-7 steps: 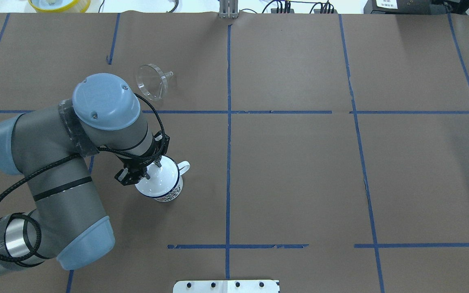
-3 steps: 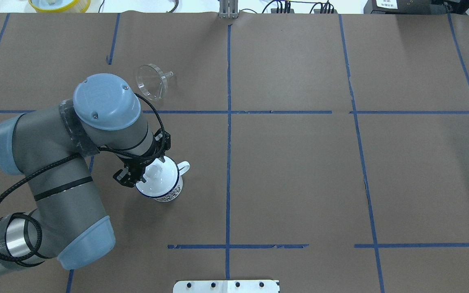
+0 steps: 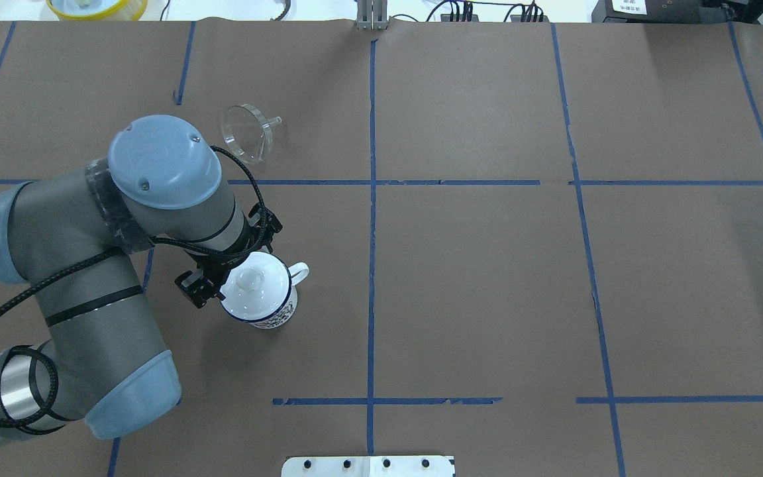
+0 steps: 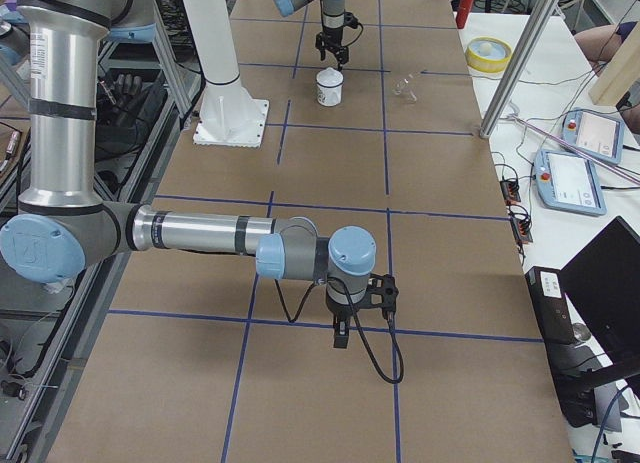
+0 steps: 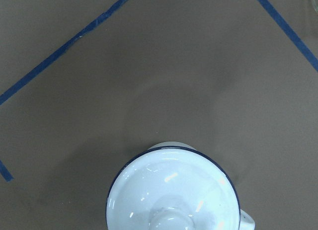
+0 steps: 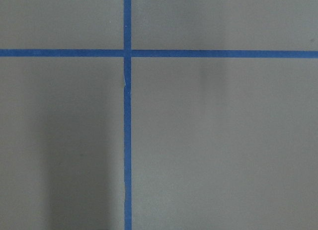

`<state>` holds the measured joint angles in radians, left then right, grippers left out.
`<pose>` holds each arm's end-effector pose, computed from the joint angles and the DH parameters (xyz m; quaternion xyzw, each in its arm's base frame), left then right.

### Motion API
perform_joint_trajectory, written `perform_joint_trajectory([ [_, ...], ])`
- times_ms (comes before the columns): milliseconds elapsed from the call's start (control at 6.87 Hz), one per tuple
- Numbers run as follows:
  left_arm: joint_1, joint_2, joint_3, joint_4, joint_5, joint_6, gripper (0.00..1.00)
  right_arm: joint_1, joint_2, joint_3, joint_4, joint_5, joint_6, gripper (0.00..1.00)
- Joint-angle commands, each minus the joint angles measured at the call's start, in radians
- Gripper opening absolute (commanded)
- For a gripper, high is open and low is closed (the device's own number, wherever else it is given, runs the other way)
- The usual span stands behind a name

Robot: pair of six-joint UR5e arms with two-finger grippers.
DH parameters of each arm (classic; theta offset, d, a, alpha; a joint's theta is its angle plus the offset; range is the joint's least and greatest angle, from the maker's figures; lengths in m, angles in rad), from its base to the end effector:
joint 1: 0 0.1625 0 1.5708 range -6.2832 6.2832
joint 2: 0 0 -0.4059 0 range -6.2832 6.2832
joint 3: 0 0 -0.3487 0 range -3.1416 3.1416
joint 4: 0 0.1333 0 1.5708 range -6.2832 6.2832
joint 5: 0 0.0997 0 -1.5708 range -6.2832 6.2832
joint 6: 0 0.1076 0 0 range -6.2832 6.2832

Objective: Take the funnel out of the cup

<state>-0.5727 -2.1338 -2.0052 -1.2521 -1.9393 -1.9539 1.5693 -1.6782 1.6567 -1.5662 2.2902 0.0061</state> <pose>0.4080 -0.3756 0.2284 -0.1410 0.3421 -0.3722 0.8512 0.0618 -0.4035 0.6562 -0.0093 -0.3519 0.0051 0.9360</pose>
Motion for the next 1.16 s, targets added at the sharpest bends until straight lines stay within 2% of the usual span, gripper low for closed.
perform_joint_trajectory([
  [0, -0.093, 0.017, -0.023, -0.003, -0.013, 0.279, 1.0, 0.0, 0.0, -0.002, 0.0, 0.0, 0.0, 1.0],
  [146, -0.167, 0.072, -0.023, -0.026, -0.07, 0.431, 1.0, 0.0, 0.0, 0.0, 0.0, 0.0, 0.0, 1.0],
  [291, -0.243, 0.163, -0.021, -0.102, -0.123, 0.608, 1.0, 0.0, 0.0, 0.0, 0.0, 0.0, 0.0, 1.0],
  [437, -0.356, 0.278, -0.015, -0.189, -0.21, 0.78, 1.0, 0.0, 0.0, -0.002, 0.0, 0.0, 0.0, 1.0],
  [582, -0.469, 0.354, -0.012, -0.216, -0.277, 0.978, 1.0, 0.0, 0.0, 0.0, 0.0, 0.0, 0.0, 1.0],
  [728, -0.609, 0.395, 0.037, -0.219, -0.332, 1.232, 1.0, 0.0, 0.0, 0.0, 0.0, 0.0, 0.0, 1.0],
  [1019, -0.808, 0.42, 0.185, -0.219, -0.354, 1.648, 1.0, 0.0, 0.0, 0.0, 0.0, 0.0, 0.0, 1.0],
])
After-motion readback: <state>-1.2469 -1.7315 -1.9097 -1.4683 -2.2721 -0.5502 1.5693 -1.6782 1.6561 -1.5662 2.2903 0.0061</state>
